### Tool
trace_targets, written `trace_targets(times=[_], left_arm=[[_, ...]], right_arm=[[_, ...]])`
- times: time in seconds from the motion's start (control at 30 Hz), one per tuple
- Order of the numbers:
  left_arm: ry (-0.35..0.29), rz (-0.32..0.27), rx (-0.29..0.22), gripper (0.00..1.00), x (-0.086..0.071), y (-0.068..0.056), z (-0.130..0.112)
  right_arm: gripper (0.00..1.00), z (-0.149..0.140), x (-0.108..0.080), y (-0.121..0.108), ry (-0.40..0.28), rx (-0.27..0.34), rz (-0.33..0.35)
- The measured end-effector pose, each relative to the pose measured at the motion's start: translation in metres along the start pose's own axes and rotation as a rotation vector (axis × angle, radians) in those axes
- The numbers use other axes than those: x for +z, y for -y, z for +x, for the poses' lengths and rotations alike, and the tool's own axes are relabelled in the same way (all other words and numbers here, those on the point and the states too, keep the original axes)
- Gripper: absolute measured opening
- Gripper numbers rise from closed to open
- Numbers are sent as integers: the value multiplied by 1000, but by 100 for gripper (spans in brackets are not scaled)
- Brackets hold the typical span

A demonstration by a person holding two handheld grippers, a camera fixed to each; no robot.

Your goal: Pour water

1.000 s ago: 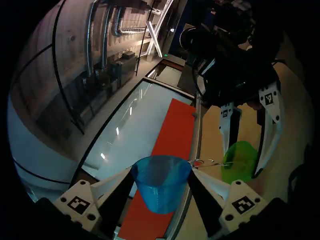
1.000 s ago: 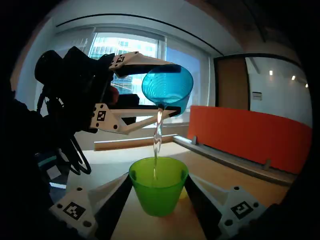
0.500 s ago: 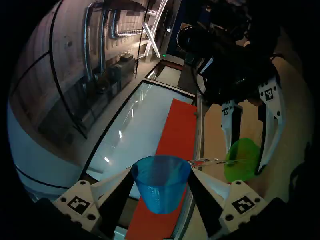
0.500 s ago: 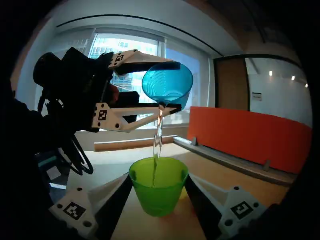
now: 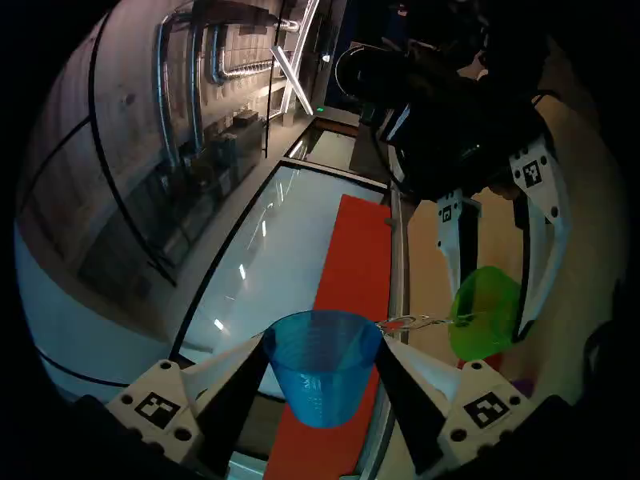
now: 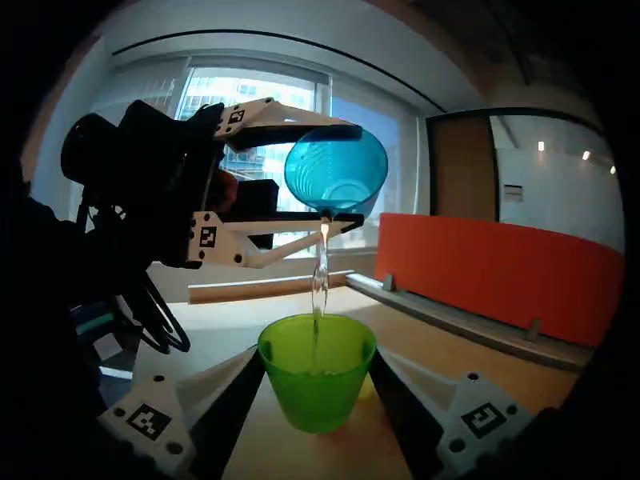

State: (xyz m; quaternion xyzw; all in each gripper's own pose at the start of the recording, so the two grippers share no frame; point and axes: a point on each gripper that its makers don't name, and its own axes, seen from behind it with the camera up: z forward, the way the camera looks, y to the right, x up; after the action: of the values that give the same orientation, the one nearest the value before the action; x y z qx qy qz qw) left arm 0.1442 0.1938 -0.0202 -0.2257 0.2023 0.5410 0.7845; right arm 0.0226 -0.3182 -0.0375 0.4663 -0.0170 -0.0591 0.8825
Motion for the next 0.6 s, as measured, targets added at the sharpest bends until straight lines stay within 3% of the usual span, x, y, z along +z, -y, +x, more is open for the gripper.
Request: trace_targets(times=[0.6], left_arm=[[-3,12,64,87,-3,1,1]], right_arm=[[90,3,5,2,-4,-7,2]])
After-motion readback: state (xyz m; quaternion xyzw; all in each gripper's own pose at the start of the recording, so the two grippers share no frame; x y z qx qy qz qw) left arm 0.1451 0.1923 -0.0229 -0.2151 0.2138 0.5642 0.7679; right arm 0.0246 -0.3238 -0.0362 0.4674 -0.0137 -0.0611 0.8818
